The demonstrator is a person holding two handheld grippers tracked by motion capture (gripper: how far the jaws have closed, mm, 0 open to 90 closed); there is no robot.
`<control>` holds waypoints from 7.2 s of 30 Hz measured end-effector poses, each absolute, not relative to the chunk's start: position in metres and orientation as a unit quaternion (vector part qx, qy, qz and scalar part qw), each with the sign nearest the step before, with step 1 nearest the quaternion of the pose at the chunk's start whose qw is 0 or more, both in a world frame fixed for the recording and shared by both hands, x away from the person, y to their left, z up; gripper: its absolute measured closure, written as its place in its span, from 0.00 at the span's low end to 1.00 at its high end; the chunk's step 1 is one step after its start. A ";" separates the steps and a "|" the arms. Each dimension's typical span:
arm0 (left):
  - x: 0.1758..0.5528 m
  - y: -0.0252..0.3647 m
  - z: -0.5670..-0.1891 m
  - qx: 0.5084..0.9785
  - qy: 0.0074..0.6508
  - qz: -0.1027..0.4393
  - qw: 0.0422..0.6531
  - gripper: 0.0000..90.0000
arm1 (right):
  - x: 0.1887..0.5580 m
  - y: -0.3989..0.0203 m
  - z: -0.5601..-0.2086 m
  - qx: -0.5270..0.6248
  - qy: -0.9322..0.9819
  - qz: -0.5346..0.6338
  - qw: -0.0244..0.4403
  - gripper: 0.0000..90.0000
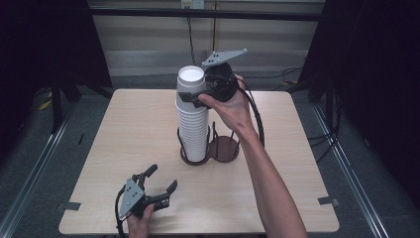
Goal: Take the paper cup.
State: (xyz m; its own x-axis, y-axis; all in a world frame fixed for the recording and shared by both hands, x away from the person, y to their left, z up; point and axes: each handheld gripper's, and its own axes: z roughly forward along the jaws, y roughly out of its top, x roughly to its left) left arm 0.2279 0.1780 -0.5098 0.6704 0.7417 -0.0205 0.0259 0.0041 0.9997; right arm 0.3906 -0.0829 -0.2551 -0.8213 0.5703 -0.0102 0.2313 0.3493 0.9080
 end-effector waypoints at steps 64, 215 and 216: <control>0.228 0.178 -0.510 0.649 0.295 0.277 0.645 0.18 | 0.383 -0.096 -0.223 0.247 0.738 0.599 0.190 0.22; 0.228 0.177 -0.510 0.648 0.301 0.282 0.641 0.18 | 0.282 -0.145 -0.328 0.266 0.710 0.640 0.126 0.24; 0.228 0.178 -0.510 0.649 0.299 0.282 0.640 0.18 | 0.282 -0.144 -0.330 0.266 0.710 0.640 0.124 0.24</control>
